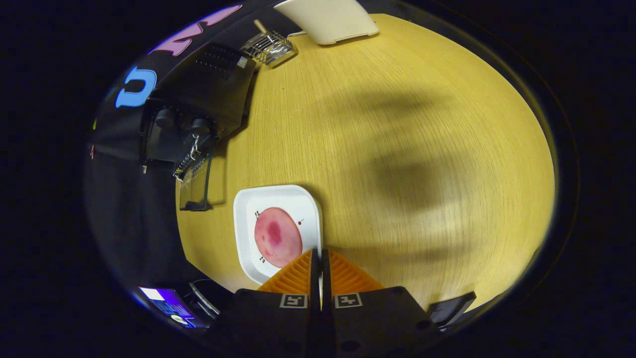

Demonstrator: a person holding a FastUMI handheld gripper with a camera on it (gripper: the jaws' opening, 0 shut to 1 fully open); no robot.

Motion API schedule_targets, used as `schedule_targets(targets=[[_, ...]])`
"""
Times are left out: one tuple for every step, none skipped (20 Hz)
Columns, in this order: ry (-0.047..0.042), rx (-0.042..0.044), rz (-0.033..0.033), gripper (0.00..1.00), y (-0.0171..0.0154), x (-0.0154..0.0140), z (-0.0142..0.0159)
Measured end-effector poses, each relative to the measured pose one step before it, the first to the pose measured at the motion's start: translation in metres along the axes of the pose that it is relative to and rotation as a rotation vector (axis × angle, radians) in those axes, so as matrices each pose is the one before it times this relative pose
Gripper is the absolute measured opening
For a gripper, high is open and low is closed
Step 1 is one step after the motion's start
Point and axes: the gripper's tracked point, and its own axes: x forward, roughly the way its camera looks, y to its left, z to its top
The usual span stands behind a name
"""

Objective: Open the toaster oven, put the food inside, and close the toaster oven door.

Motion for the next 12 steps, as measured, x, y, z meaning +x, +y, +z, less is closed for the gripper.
schedule_targets(targets=[[-0.01703, 0.01036, 0.01319, 0.05, 0.00319, -0.00283, -0.00107], [-0.01589, 0.01178, 0.01595, 0.05, 0.00310, -0.00328, -0.00019], [-0.01248, 0.01708, 0.01730, 0.05, 0.00359, -0.00404, -0.00078], [-0.01207, 0.02075, 0.01953, 0.05, 0.00451, -0.00648, -0.00196], [-0.01508, 0.01781, 0.01985, 0.05, 0.00747, -0.00452, -0.00146], [-0.00920, 0.01257, 0.01410, 0.05, 0.00815, -0.00376, -0.00271], [-0.01197, 0.01305, 0.01288, 0.05, 0.00873, -0.00322, -0.00177], [-0.01072, 0.01490, 0.01350, 0.05, 0.00970, -0.00317, -0.00298], [-0.01062, 0.01601, 0.01555, 0.05, 0.01105, -0.00307, -0.00218], [-0.01360, 0.01849, 0.01405, 0.05, 0.01280, -0.00040, -0.00430], [-0.01238, 0.02458, 0.01399, 0.05, 0.01299, 0.00205, -0.00456], [-0.01161, 0.02477, 0.01596, 0.05, 0.01325, 0.00178, -0.00411]])
